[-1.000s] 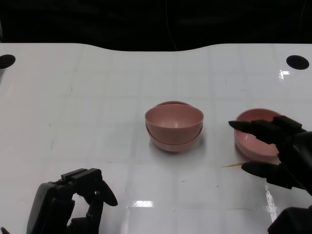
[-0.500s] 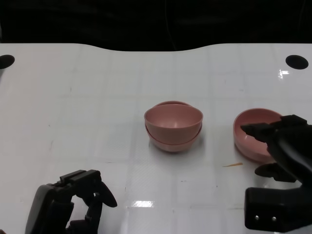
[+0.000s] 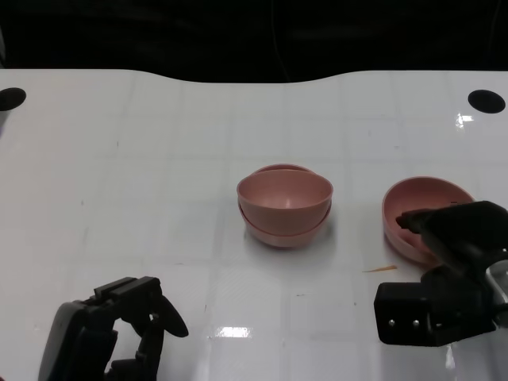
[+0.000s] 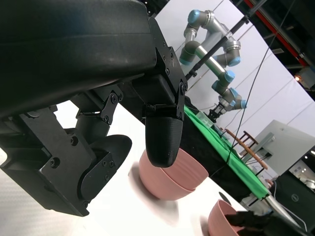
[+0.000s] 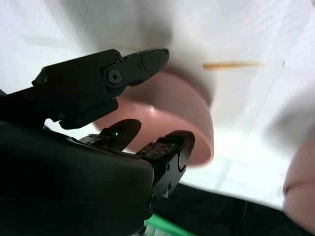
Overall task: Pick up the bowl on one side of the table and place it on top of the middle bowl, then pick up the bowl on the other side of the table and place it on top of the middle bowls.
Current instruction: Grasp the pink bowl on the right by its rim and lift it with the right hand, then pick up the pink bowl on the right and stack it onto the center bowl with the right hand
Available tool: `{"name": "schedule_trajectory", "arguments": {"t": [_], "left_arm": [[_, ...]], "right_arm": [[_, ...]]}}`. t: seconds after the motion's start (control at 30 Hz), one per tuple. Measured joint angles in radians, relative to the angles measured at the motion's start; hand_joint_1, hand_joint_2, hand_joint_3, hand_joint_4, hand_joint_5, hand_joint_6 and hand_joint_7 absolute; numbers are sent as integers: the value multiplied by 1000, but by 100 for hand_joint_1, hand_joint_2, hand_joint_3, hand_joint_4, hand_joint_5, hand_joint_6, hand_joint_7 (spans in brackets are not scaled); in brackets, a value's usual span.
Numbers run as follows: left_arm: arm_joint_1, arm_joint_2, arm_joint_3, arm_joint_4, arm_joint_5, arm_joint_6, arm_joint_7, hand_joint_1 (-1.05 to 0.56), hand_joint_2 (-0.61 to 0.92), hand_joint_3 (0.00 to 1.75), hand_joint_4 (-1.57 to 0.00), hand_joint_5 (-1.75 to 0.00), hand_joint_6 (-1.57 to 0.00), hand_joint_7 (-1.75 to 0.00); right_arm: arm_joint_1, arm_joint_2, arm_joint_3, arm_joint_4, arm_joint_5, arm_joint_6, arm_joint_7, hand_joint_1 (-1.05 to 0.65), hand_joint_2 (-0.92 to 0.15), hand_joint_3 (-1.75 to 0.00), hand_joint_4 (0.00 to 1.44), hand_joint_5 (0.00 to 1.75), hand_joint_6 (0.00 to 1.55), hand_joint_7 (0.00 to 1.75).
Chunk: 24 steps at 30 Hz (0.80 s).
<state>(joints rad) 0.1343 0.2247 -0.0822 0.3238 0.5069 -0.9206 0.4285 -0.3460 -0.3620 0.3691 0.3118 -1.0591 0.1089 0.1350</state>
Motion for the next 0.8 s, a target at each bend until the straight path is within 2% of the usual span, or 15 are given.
{"name": "schedule_trajectory", "arguments": {"t": [0.07,0.1,0.17,0.23,0.3,0.33,0.43,0.47,0.5,0.53,0.57,0.6,0.8], "left_arm": [[2,0,1,-6,3,4,0,6,36,146,-80,-173,-78,-148],[2,0,2,-7,4,7,0,7,36,146,-80,-173,-78,-148],[3,0,1,-12,4,15,-1,7,37,145,-80,-172,-78,-148],[3,0,1,-16,4,16,-8,8,37,145,-80,-172,-78,-148],[3,0,1,-16,4,16,-11,8,38,145,-80,-172,-78,-148],[3,0,1,-16,4,16,-11,8,38,145,-80,-172,-78,-148],[-1,0,-1,-13,4,15,-13,6,37,146,-80,-171,-78,-149],[-3,0,-1,-11,4,15,-15,6,36,147,-80,-171,-78,-149],[-5,0,-2,-11,4,15,-17,6,36,147,-81,-171,-78,-149],[-6,0,-2,-10,4,16,-18,6,35,147,-81,-171,-78,-149],[-8,0,-2,-10,4,16,-19,6,35,147,-80,-171,-78,-150],[-10,0,-2,-10,4,16,-19,7,35,148,-80,-172,-78,-150],[-16,-1,-2,-9,4,17,-24,7,32,151,-81,-171,-79,-149]], "right_arm": [[-16,-6,14,47,11,-24,-19,-27,-91,0,88,99,96,4],[-27,-8,20,65,22,-37,-38,-26,-91,0,88,115,100,4],[-51,-15,30,101,40,-65,-70,-20,-92,-1,88,136,99,1],[-66,-26,35,142,61,-115,-124,-16,-92,-2,87,143,103,3],[-75,-31,32,183,94,-168,-189,-15,-92,-8,88,146,117,10],[-76,-32,30,200,112,-190,-217,-15,-92,-11,87,154,123,15],[-76,-39,29,229,133,-245,-299,-14,-90,-12,86,167,127,21],[-76,-42,30,227,133,-257,-322,-13,-88,-10,84,171,122,37],[-76,-47,31,220,130,-265,-346,-11,-85,-7,85,173,104,80],[-76,-52,32,210,126,-271,-370,-10,-83,-6,86,174,96,99],[-76,-56,32,198,122,-273,-390,-9,-82,-6,86,174,92,110],[-76,-59,32,186,119,-272,-405,-8,-81,-5,87,174,90,117],[-85,-62,27,84,128,-281,-423,-9,-81,-6,92,175,88,129]]}}
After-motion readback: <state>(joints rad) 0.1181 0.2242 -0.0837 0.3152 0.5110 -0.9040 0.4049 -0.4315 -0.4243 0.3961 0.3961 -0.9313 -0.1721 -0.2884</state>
